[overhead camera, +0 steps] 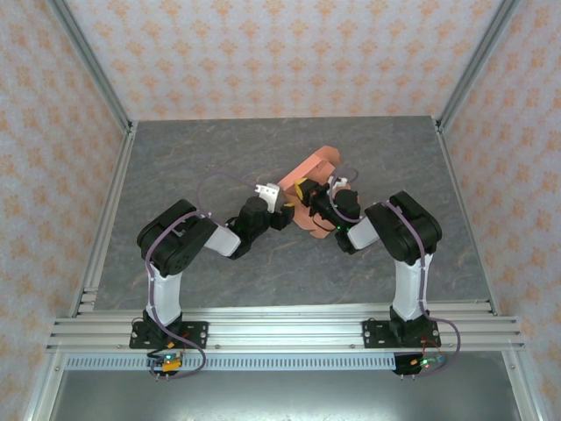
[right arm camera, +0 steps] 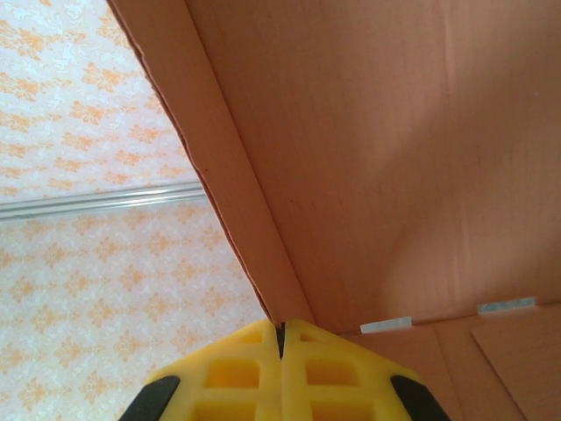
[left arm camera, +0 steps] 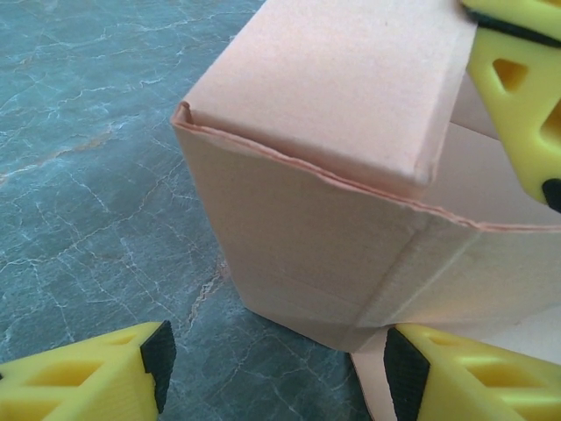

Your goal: Fold the paper box

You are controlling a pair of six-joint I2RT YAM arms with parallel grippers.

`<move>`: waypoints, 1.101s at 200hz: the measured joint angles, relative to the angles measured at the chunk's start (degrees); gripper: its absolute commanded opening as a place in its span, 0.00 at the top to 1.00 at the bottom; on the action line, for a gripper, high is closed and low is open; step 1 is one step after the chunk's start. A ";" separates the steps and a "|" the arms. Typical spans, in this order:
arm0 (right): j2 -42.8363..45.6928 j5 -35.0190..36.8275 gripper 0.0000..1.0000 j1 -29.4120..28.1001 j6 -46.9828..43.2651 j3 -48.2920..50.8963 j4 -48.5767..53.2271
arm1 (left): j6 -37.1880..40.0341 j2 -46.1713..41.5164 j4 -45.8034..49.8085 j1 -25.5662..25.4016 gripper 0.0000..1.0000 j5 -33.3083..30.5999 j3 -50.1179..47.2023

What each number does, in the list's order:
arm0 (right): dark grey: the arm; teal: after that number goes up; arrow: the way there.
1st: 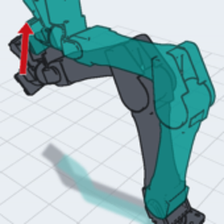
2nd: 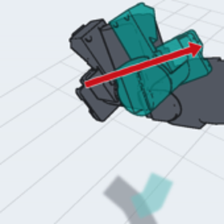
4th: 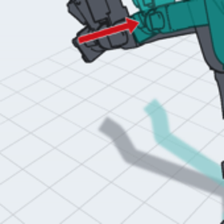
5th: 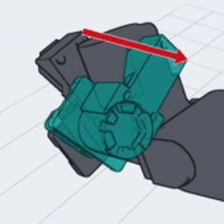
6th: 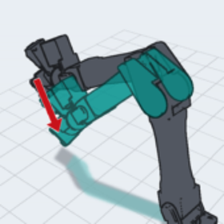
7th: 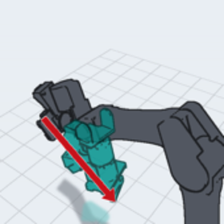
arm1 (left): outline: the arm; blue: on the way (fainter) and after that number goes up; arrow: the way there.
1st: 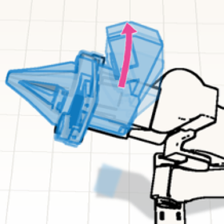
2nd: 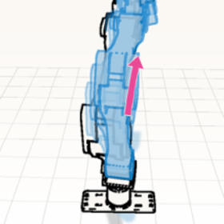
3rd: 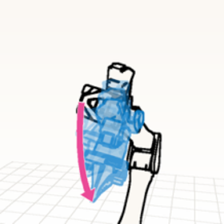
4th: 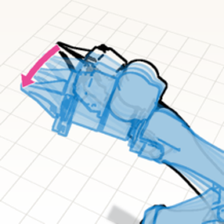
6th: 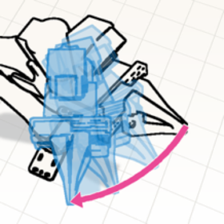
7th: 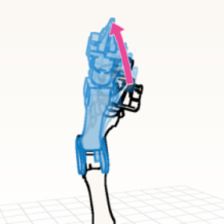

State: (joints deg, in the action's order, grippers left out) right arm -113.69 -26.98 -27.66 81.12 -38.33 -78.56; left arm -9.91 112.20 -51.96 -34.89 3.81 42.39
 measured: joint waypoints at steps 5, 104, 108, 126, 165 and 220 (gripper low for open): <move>-0.02 0.20 1.00 -0.02 0.00 0.11 -0.02 | 0.11 0.00 0.00 0.00 0.29 0.02 0.00; -0.46 1.11 1.00 -0.59 0.09 0.52 0.04 | 2.58 -0.09 -1.07 -0.72 0.29 1.01 -3.13; -0.46 1.11 1.00 -0.59 0.09 0.52 0.04 | 2.62 -0.09 -1.07 -0.74 0.29 1.03 -3.13; -0.46 1.11 1.00 -0.59 0.20 0.52 0.04 | 3.21 -0.07 -1.07 -0.74 0.30 0.63 -3.13; -0.46 1.16 1.00 -1.07 0.26 0.52 0.04 | 3.67 -0.09 -0.02 -0.74 0.44 -1.64 -1.53; -0.46 3.04 1.00 -2.84 0.24 0.52 0.02 | 2.10 -1.29 2.60 -0.74 0.53 -3.45 0.48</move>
State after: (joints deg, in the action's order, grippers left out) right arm -114.15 -23.94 -30.50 81.36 -37.80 -78.54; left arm -7.81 110.91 -49.36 -35.64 0.36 42.87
